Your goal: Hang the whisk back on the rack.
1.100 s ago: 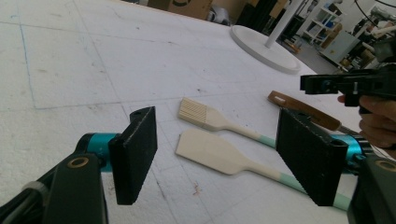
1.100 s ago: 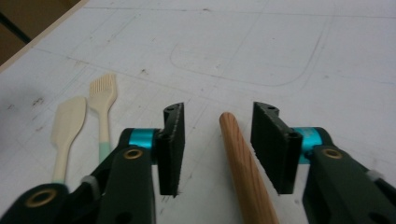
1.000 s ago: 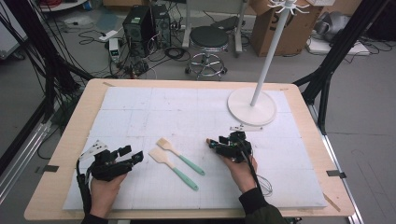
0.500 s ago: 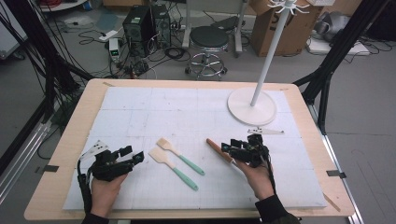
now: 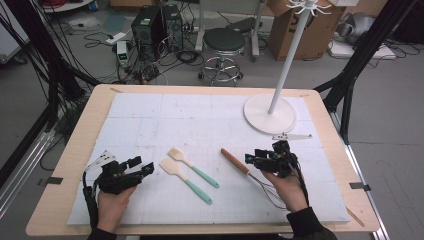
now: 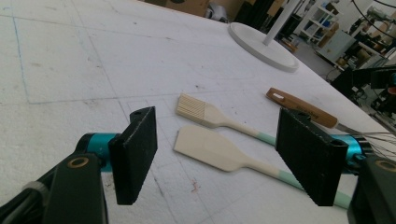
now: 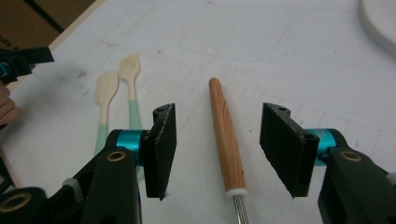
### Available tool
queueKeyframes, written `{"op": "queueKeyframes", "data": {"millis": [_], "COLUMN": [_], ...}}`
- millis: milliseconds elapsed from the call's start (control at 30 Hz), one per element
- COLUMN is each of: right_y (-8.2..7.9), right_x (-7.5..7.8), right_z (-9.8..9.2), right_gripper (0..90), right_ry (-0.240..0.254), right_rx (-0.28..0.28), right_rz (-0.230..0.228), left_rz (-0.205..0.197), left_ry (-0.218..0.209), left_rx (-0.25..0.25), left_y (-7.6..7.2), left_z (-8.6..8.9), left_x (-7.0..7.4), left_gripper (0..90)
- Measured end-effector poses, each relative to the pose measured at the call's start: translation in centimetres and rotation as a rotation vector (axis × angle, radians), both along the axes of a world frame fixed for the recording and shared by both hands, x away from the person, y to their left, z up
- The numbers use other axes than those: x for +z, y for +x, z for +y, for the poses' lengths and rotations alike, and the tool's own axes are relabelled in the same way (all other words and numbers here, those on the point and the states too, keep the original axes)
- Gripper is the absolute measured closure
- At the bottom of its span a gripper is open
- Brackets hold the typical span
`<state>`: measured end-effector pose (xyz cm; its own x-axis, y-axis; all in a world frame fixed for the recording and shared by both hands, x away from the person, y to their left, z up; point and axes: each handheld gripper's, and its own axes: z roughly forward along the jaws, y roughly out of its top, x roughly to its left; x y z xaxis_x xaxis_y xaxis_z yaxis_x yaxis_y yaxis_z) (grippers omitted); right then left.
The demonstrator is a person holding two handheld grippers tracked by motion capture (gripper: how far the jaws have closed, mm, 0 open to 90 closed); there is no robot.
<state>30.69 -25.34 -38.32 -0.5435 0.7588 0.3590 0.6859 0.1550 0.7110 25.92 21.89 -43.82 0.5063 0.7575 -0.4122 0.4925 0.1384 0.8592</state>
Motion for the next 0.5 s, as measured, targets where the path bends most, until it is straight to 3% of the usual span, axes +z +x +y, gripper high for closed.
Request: {"op": "queueKeyframes", "data": {"millis": [167,500], "right_y": [1.1,2.0], "right_x": [-0.5,-0.9], "right_z": [-0.3,-0.1], "right_gripper": [47.5,48.2], "right_ry": [0.019,0.009], "right_rx": [0.03,0.061], "right_rz": [0.076,0.124], "left_rz": [-0.002,-0.003], "left_ry": [-0.003,-0.006], "left_rx": [0.003,-0.001], "left_y": [0.0,0.0], "left_z": [0.1,0.1], "left_x": [0.0,0.0], "left_gripper": [30.2,30.2]}}
